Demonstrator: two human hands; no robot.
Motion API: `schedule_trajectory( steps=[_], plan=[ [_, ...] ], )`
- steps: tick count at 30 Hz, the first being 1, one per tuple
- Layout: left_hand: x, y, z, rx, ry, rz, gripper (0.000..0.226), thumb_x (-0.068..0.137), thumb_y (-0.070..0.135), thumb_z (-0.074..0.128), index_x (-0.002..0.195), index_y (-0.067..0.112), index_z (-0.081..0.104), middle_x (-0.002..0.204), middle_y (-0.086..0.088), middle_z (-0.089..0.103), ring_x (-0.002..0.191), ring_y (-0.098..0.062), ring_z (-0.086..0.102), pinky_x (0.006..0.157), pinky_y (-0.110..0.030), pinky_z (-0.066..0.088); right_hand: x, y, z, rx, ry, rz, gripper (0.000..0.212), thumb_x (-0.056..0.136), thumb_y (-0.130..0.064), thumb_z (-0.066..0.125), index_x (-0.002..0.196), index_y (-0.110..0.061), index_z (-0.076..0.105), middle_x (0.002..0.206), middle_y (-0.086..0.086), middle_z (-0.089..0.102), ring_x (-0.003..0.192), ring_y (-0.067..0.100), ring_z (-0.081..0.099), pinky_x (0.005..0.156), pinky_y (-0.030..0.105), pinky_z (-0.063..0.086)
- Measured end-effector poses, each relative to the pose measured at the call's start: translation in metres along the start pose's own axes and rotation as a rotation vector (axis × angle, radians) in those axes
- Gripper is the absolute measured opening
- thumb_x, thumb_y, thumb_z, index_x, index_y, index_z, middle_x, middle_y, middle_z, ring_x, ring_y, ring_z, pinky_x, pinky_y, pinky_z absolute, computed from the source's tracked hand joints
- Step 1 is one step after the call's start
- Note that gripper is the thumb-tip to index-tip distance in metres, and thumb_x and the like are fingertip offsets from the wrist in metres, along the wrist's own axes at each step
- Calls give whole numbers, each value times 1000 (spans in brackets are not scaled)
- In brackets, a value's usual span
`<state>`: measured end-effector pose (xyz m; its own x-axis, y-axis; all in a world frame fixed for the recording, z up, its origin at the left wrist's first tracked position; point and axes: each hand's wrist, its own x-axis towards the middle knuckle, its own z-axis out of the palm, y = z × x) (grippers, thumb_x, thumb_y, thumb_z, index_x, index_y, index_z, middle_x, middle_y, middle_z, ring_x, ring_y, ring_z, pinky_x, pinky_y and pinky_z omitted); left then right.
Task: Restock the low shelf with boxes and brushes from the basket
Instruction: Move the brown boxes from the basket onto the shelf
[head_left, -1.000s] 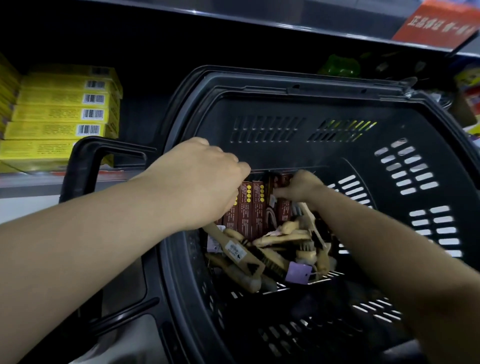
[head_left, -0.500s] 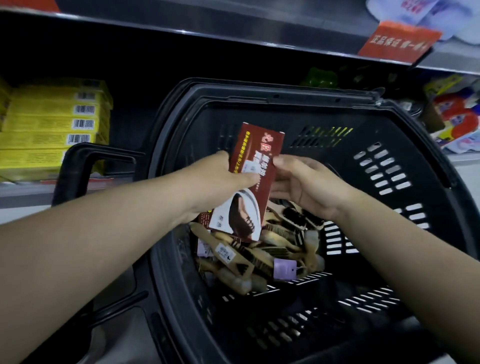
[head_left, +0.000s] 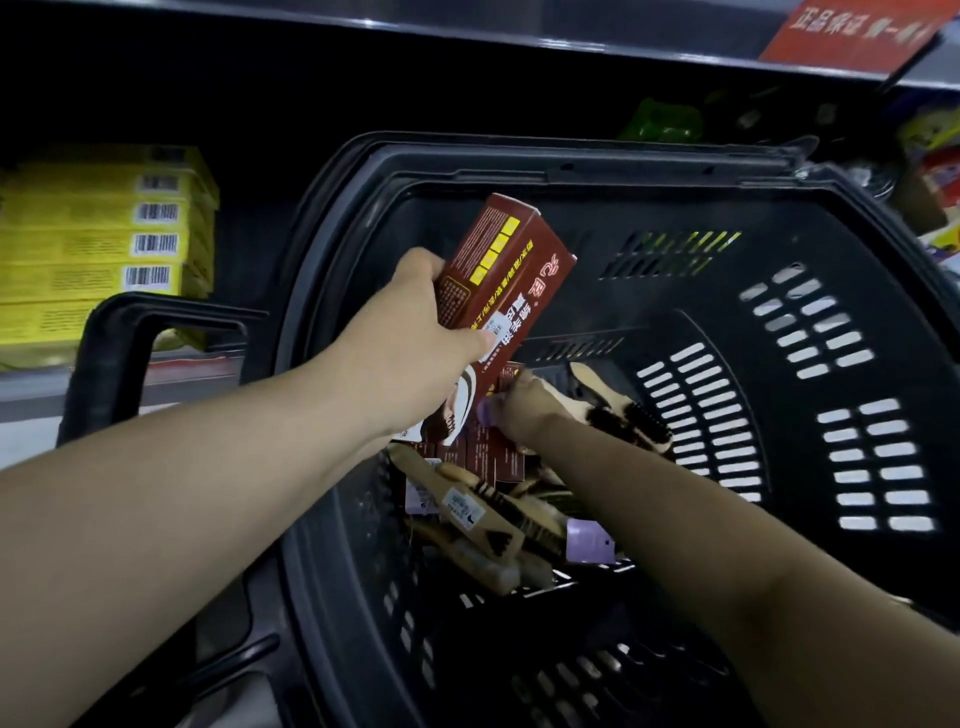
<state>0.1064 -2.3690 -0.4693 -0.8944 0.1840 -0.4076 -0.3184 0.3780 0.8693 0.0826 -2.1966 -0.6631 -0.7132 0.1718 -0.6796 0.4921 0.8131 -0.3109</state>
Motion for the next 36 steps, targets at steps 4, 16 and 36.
schedule_trajectory(
  steps=[4, 16, 36],
  plan=[
    [1, -1, 2, -24, -16, -37, 41, 86, 25, 65, 117, 28, 38, 104, 2, 64, 87, -18, 67, 80, -43, 56, 9, 20, 1, -235, 104, 93, 44, 94, -36, 45, 130, -12, 42, 129, 12, 52, 119, 32, 51, 96, 39, 43],
    [1, 0, 2, -18, 3, -31, 38, 86, 27, 65, 111, 30, 37, 103, 5, 64, 87, -16, 68, 80, -41, 56, 20, 16, -8, 112, 132, 124, 38, 99, -26, 37, 127, -6, 54, 127, 14, 57, 115, 28, 54, 69, 24, 41],
    [3, -3, 1, -38, 1, -28, 36, 87, 26, 64, 111, 29, 38, 102, 4, 64, 85, -15, 67, 74, -35, 57, -5, 27, -43, 205, -11, 55, 19, 87, -29, 60, 93, -11, 61, 84, 8, 64, 77, 23, 61, 72, 31, 50]
  ],
)
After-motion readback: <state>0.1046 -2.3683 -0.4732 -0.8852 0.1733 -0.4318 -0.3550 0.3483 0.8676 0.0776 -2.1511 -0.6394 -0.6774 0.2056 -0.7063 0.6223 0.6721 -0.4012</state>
